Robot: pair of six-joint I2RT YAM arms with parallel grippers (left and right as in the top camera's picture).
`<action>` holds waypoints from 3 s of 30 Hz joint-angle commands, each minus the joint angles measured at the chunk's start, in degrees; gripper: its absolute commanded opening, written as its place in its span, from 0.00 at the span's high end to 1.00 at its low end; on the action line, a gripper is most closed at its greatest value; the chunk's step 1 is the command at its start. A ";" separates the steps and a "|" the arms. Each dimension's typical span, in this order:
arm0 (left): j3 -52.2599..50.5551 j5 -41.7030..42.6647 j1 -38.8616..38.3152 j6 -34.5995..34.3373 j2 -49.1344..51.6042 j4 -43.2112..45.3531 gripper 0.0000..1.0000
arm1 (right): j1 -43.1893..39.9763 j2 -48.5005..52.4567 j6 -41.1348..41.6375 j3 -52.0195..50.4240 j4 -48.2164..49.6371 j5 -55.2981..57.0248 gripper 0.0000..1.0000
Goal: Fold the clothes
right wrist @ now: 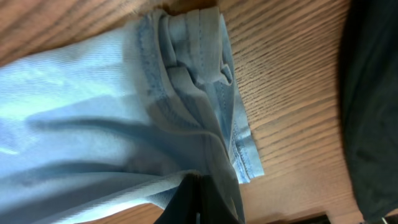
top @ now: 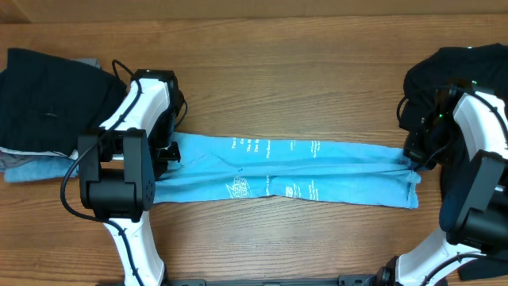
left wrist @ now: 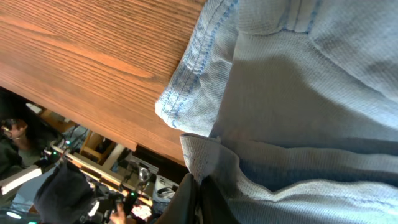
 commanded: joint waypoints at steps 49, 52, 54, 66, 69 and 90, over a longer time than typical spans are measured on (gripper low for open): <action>4.59 29.94 -4.63 13.20 -8.15 18.53 0.96 | 3.67 -1.79 -1.97 -1.36 7.32 -19.54 0.96; -0.85 29.70 -4.57 13.22 -8.15 24.39 0.96 | 5.95 -1.79 -1.95 -6.12 11.15 -21.27 0.96; -3.02 29.68 -4.55 13.22 -8.15 26.53 0.96 | 7.32 -1.79 -1.14 -8.20 11.65 -17.20 0.96; -4.74 20.28 -4.55 10.14 -8.15 26.53 0.91 | 7.30 -1.79 4.63 -16.55 10.95 -11.91 0.96; -5.18 18.16 -4.55 9.22 -8.15 26.67 0.90 | 7.30 -1.79 6.45 -16.55 7.13 -9.20 0.96; -2.43 42.10 -6.01 10.86 -8.17 32.68 0.96 | 16.83 -1.79 -0.15 -3.04 10.40 -31.45 0.96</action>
